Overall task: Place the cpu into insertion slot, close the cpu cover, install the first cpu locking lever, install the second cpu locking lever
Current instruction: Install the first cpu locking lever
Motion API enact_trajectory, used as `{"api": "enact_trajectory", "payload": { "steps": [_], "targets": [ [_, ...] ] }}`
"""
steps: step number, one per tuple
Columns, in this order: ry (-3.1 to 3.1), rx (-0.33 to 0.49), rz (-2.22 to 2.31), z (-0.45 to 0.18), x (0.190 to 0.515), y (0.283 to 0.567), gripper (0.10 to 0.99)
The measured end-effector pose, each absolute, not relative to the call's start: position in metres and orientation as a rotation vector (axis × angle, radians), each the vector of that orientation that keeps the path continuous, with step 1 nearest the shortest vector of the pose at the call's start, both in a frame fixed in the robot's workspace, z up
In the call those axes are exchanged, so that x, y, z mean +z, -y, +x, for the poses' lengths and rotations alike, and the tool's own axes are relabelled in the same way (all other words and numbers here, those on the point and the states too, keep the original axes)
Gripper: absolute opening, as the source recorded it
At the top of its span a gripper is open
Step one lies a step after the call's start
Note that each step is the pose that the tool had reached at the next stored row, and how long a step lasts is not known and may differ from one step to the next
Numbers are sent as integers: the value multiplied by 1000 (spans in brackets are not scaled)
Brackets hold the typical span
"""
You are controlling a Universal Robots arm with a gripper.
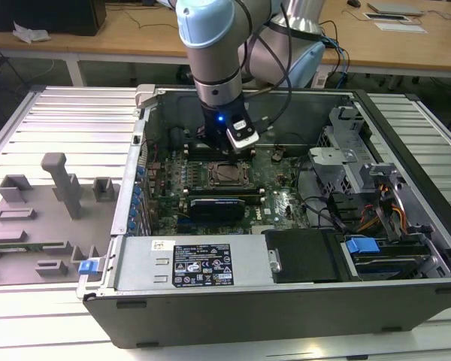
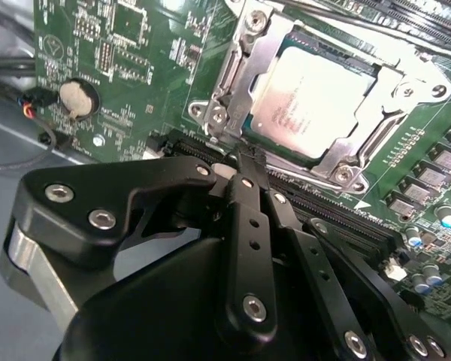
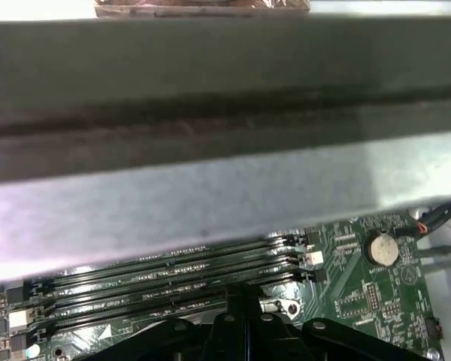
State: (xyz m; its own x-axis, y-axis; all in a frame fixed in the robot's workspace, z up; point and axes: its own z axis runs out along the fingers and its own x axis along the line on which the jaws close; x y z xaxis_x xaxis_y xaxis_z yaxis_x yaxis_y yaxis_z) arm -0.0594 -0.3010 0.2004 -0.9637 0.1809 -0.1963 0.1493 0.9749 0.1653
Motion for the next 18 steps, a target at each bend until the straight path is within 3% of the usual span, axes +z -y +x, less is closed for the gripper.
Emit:
{"api": "enact_trajectory", "payload": {
  "steps": [18],
  "targets": [
    [-2908,211,270,-61,211,296,106]
  ]
}}
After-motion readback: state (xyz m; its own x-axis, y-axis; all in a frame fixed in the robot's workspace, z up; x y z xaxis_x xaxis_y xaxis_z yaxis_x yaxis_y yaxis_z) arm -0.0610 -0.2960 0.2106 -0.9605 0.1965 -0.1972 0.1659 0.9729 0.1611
